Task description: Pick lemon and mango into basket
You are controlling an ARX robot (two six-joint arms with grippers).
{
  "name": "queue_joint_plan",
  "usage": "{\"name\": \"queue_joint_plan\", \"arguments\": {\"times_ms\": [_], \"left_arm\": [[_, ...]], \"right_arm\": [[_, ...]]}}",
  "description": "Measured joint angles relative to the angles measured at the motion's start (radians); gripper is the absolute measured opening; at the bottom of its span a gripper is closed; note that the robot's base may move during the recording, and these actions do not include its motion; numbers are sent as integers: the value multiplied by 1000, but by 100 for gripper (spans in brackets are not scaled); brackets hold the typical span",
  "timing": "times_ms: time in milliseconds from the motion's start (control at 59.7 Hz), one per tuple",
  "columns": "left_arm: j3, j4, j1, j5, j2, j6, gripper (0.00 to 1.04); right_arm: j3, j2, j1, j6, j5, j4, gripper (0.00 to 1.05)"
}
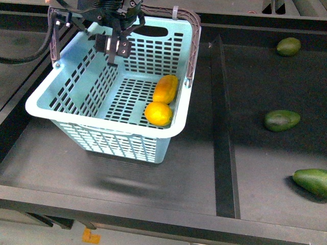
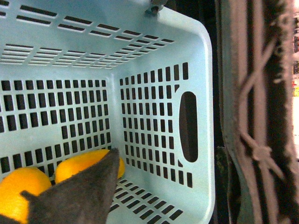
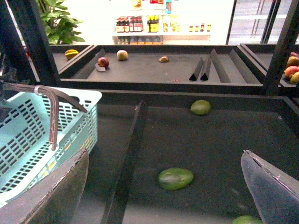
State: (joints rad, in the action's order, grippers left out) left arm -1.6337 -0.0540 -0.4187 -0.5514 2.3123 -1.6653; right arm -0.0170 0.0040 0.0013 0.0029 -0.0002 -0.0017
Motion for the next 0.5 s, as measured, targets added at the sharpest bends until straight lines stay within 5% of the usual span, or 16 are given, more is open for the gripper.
{"name": "queue_joint_plan", "arguments": {"times_ms": [151,469,502], "left_arm": [[187,-12,3,-55,-170,-29,100],[490,-14,-117,-137,-487,-4,98],[565,193,-137,-76,-497,166,91]], "right_arm": [[0,0,0,0,0,0,96],[0,0,0,0,0,0,96],[0,0,0,0,0,0,96]]}}
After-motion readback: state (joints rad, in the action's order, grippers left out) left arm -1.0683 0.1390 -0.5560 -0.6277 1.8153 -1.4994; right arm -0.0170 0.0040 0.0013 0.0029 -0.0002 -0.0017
